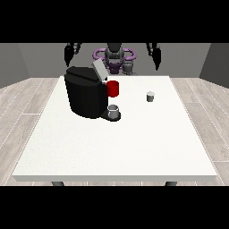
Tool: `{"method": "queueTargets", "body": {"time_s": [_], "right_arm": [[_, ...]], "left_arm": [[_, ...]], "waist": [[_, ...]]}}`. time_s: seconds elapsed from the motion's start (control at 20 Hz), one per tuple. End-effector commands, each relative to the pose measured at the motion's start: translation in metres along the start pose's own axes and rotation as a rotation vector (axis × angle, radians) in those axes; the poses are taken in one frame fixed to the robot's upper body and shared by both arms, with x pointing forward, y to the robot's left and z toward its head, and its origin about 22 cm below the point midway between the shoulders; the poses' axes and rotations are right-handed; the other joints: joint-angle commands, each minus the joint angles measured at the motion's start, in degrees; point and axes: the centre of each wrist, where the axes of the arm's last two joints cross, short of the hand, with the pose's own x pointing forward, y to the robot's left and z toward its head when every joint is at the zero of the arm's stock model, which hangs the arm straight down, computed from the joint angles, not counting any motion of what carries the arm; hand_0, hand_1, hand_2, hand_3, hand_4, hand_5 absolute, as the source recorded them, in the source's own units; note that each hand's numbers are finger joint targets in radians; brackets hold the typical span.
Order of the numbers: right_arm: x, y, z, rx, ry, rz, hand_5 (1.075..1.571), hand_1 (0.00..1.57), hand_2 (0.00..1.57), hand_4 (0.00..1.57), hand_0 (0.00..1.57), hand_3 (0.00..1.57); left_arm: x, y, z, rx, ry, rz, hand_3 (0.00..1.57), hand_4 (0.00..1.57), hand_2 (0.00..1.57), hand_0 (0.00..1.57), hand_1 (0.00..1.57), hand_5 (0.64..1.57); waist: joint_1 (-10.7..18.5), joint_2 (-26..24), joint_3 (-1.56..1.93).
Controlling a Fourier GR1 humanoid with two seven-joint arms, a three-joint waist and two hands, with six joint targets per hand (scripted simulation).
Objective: Insert the coffee pod into the coffee machine and close the lid
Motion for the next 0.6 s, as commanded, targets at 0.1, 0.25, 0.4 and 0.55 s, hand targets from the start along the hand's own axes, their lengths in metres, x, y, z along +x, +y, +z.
{"method": "queueTargets", "body": {"time_s": [0.1, 0.25, 0.4, 0.55], "right_arm": [[-0.001, 0.001, -0.001, 0.063, -0.005, -0.033, 1.571, 0.0, 0.0, 0.0, 0.0, 0.0], [-0.014, 0.007, -0.002, 0.037, 0.031, -0.047, 1.571, 0.0, 0.0, 0.0, 0.0, 0.0], [-0.015, 0.016, -0.001, -0.124, -0.026, 0.1, 1.571, 0.0, 0.0, 0.0, 0.0, 0.0], [-0.017, 0.022, -0.008, -0.114, -0.09, 0.093, 1.571, 0.0, 0.0, 0.0, 0.0, 0.0]], "left_arm": [[0.001, 0.018, -0.011, -0.098, -0.056, -0.123, 0.0, 0.0, 0.0, 0.0, 0.0, 1.571], [0.02, 0.037, -0.015, -0.202, -0.136, -0.254, 0.0, 0.0, 0.0, 0.0, 0.0, 1.571], [0.018, 0.051, -0.014, -0.262, -0.145, -0.365, 0.0, 0.0, 0.0, 0.0, 0.0, 1.571], [0.042, 0.068, -0.041, -0.204, -0.147, -0.467, 0.0, 0.0, 0.0, 0.0, 0.0, 1.571]], "waist": [[-1.1, 1.3, 0.38], [0.6, 2.3, 0.39], [0.2, 3.0, 0.36], [-2.5, 7.6, 0.4]]}}
